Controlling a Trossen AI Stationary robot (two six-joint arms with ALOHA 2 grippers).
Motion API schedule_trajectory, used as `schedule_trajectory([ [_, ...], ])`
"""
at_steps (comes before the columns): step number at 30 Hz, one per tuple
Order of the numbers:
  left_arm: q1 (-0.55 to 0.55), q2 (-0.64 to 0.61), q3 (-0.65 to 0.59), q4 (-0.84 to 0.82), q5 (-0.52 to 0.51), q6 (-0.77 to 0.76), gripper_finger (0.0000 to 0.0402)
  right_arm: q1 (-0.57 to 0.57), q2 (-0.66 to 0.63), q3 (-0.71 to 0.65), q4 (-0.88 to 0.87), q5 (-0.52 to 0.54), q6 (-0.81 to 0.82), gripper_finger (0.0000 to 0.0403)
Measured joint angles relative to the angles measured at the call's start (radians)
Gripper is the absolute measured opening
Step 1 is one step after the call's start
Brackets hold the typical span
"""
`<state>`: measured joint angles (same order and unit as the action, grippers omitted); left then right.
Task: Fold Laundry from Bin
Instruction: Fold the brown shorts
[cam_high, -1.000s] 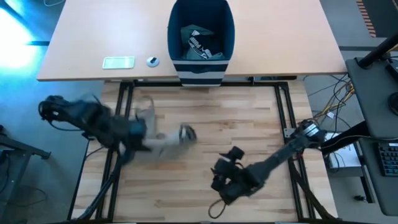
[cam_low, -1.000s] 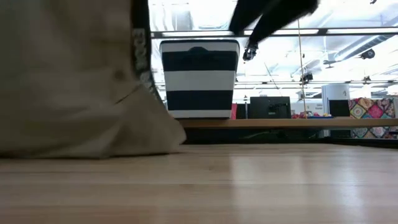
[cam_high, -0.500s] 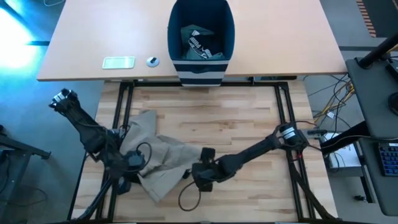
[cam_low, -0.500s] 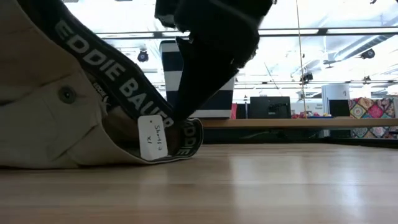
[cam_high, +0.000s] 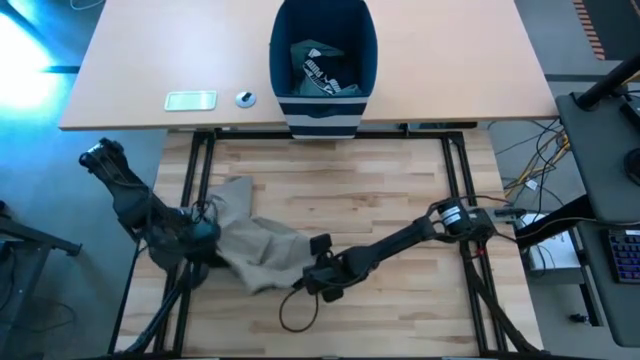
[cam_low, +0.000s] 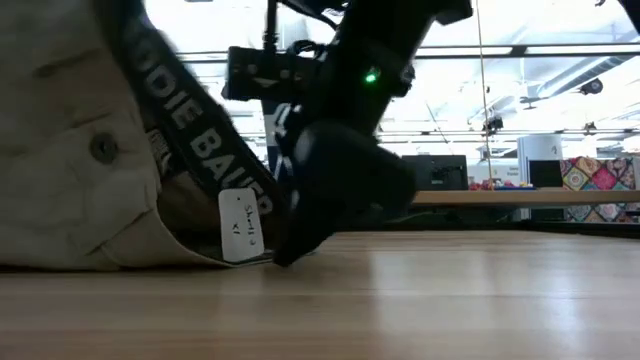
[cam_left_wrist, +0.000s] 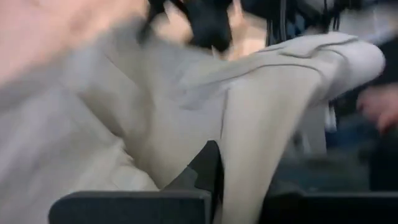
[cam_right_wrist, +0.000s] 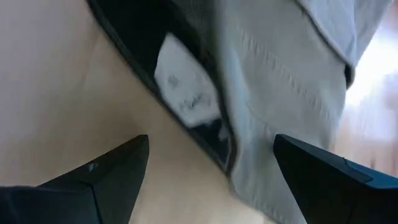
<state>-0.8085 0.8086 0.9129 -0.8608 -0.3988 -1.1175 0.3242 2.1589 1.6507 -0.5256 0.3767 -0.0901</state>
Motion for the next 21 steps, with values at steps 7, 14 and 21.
schedule_trajectory([
  [7, 0.0, -0.13, 0.072, -0.247, -0.308, -0.127, 0.0, -0.058, 0.025, -0.001, 0.112, -0.051, 0.092, 0.0335],
  [14, 0.001, -0.211, 0.08, -0.232, -0.345, -0.084, 0.0, -0.156, 0.026, -0.038, 0.232, -0.033, 0.236, 0.0299],
  [21, 0.0, -0.236, 0.087, -0.235, -0.273, -0.034, 0.0, -0.231, 0.018, -0.039, 0.207, -0.068, 0.296, 0.0184],
])
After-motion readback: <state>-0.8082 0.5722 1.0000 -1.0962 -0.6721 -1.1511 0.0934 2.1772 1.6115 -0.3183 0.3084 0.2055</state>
